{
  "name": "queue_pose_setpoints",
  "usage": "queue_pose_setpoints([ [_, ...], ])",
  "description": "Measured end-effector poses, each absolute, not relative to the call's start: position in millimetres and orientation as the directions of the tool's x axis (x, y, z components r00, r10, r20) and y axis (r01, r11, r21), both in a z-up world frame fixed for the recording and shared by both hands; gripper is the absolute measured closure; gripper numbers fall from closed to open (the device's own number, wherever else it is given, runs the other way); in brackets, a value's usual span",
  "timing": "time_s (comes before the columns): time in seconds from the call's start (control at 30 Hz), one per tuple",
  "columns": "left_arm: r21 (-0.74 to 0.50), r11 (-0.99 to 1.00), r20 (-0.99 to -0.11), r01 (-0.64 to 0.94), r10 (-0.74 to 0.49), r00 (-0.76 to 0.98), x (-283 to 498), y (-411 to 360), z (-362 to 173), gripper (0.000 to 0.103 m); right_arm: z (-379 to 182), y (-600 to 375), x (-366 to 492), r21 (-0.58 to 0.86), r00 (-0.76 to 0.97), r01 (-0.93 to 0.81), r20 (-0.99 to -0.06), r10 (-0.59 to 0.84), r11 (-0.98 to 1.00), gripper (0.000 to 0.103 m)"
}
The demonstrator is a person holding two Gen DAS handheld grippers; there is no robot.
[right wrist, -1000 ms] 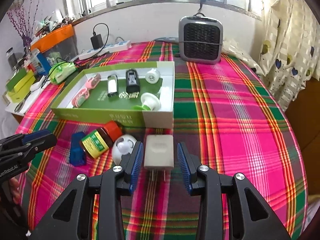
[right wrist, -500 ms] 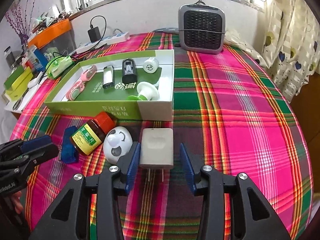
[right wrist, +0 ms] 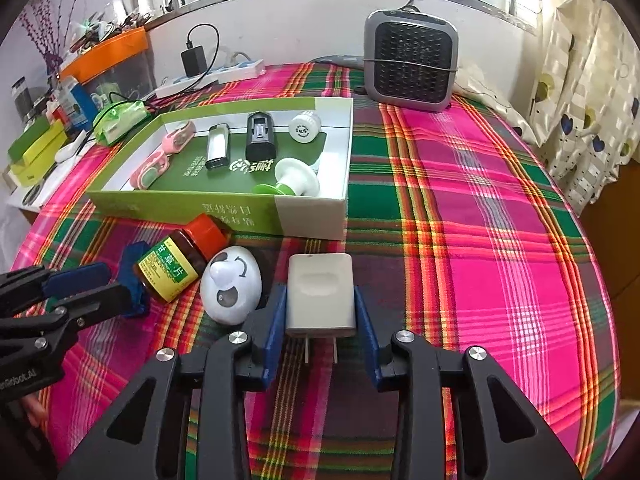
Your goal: Organize rigid objects
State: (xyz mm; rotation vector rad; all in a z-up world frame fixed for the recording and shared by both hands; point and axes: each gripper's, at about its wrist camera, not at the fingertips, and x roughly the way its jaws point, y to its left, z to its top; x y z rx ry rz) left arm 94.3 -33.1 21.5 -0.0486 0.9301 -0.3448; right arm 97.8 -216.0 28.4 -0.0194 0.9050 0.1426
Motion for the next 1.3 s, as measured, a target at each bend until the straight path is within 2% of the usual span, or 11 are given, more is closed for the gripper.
queue_pose_setpoints([
  [0.37,-0.122,0.955,-0.793,0.269,-0.257,0.552,103.2,-51.0,17.0,0.061,28.4,-220.3,96.5,0.068,0.607,-0.135,-0.783,0.137,0.988,0.068],
  [0.73,0.002,0.967,-0.803,0.254,-0.15,0.576,105.6,-56.9,14.0,0.061,28.3,-221.0,96.0,0.079,0.606,-0.138,-0.782,0.147,0.987,0.068],
  [1.07,-0.035,0.973,-0.802,0.227,-0.163,0.575,111.0,-40.0,14.2,0.061,28.3,-221.6,96.1,0.087,0.605,-0.14,-0.781,0.155,0.986,0.068],
  [1.3,-0.047,0.974,-0.799,0.221,-0.169,0.577,116.1,-38.8,13.8,0.07,28.2,-221.8,96.0,0.088,0.604,-0.14,-0.781,0.155,0.986,0.068],
])
